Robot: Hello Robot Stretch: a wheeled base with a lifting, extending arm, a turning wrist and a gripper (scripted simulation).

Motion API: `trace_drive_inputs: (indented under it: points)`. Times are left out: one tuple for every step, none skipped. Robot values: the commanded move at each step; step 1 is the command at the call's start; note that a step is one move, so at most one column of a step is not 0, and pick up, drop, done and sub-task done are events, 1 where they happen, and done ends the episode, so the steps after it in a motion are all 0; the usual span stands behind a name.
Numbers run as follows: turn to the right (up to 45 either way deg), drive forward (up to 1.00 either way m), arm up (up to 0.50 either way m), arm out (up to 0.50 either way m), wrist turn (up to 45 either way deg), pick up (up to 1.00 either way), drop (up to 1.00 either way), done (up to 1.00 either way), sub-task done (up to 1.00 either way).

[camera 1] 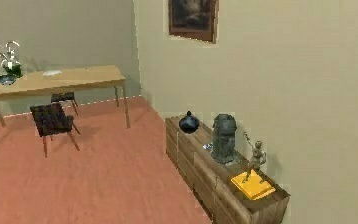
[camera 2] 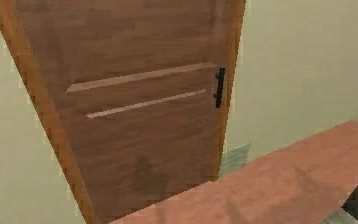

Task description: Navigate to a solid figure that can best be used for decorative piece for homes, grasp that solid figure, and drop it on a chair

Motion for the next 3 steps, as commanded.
trace_drive_inputs:
  points:
    - [0.0, 0.3, 0.0, 0.0, 0.0, 0.0, 0.0, 0.0, 0.0]
    - [-45.0, 0.0, 0.0, 0.0, 0.0, 0.0, 0.0, 0.0, 0.0]
    - [-9.0, 0.0, 0.0, 0.0, 0.0, 0.0, 0.0, 0.0, 0.0]
